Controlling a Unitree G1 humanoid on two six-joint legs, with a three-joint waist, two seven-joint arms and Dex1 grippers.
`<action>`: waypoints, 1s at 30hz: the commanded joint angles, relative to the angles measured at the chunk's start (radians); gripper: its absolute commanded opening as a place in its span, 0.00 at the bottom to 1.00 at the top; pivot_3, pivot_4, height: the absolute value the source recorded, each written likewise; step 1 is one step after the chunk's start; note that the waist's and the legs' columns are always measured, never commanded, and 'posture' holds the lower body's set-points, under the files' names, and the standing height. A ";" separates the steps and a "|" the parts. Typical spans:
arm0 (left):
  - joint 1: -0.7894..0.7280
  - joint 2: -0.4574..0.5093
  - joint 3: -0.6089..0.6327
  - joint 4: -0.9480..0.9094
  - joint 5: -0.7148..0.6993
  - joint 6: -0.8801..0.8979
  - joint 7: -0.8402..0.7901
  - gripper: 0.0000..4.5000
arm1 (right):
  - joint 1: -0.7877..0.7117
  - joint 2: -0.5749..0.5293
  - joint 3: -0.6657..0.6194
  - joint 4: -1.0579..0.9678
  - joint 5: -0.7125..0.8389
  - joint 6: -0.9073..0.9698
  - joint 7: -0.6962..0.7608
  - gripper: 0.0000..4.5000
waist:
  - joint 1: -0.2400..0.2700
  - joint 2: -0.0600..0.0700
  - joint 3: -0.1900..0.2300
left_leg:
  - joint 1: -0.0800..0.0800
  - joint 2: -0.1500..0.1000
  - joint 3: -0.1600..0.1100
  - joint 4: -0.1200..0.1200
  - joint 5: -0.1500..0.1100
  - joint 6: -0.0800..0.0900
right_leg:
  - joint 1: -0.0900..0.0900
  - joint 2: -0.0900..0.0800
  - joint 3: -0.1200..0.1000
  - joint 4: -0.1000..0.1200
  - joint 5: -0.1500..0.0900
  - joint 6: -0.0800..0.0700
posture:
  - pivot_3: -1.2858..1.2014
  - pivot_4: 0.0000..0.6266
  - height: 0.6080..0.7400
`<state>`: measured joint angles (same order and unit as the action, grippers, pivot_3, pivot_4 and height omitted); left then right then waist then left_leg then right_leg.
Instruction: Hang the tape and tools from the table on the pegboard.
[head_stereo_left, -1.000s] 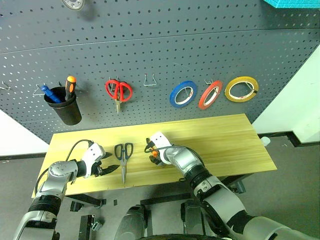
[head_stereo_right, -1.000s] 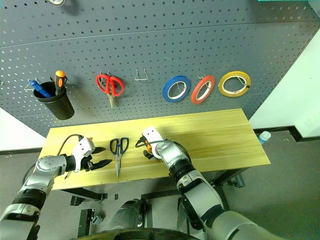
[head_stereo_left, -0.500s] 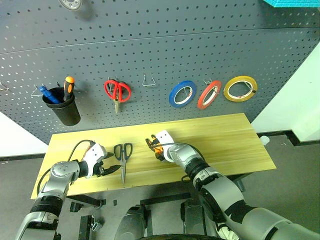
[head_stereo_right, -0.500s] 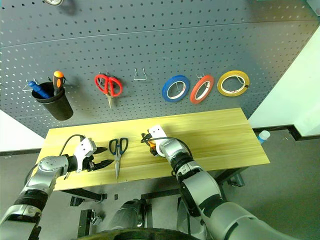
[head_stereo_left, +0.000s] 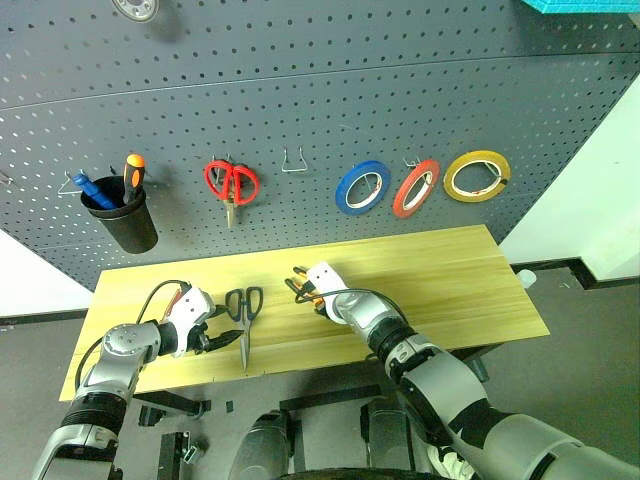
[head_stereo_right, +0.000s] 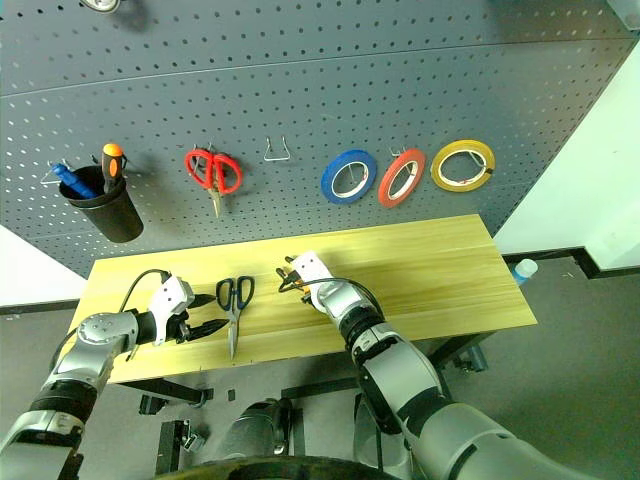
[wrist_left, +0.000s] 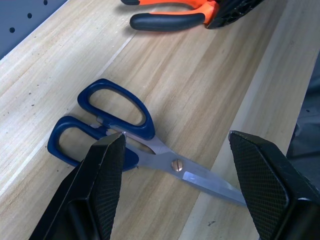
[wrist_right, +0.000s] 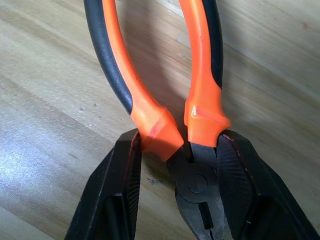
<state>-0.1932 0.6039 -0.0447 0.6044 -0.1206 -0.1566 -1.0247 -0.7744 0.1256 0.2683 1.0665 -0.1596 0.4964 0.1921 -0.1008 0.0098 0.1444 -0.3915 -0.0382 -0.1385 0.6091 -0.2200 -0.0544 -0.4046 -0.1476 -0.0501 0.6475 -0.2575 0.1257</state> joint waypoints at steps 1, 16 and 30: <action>0.012 0.003 0.025 -0.034 -0.019 -0.001 0.002 0.76 | 0.003 0.005 0.019 -0.058 -0.018 0.002 0.034 0.39 | 0.001 0.000 0.000 | 0.000 0.000 0.000 -0.001 0.000 0.000 | 0.000 0.000 0.000 0.000 0.000 0.000 | 0.48 0.21 1.00; 0.027 -0.007 0.020 -0.049 -0.027 0.006 0.009 0.76 | 0.053 -0.042 0.077 -0.224 -0.069 0.030 0.108 0.97 | 0.001 0.000 0.000 | 0.000 0.000 0.000 -0.002 0.000 0.000 | -0.001 0.000 0.000 -0.001 0.000 0.000 | 0.48 0.21 1.00; 0.027 -0.008 0.026 -0.059 -0.027 0.012 0.007 0.76 | -0.096 0.023 0.061 0.042 -0.070 -0.095 0.116 0.97 | 0.002 0.000 0.000 | 0.000 0.000 0.000 -0.003 0.000 0.000 | -0.001 0.000 0.000 -0.001 0.000 0.000 | 0.48 0.19 1.00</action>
<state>-0.1642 0.5861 -0.0436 0.5739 -0.1353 -0.1417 -1.0204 -0.8357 0.1253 0.3371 1.0931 -0.2240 0.4262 0.3116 -0.0987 0.0097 0.1448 -0.3916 -0.0385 -0.1384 0.6066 -0.2200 -0.0546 -0.4054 -0.1475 -0.0498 0.6464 -0.2578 0.1253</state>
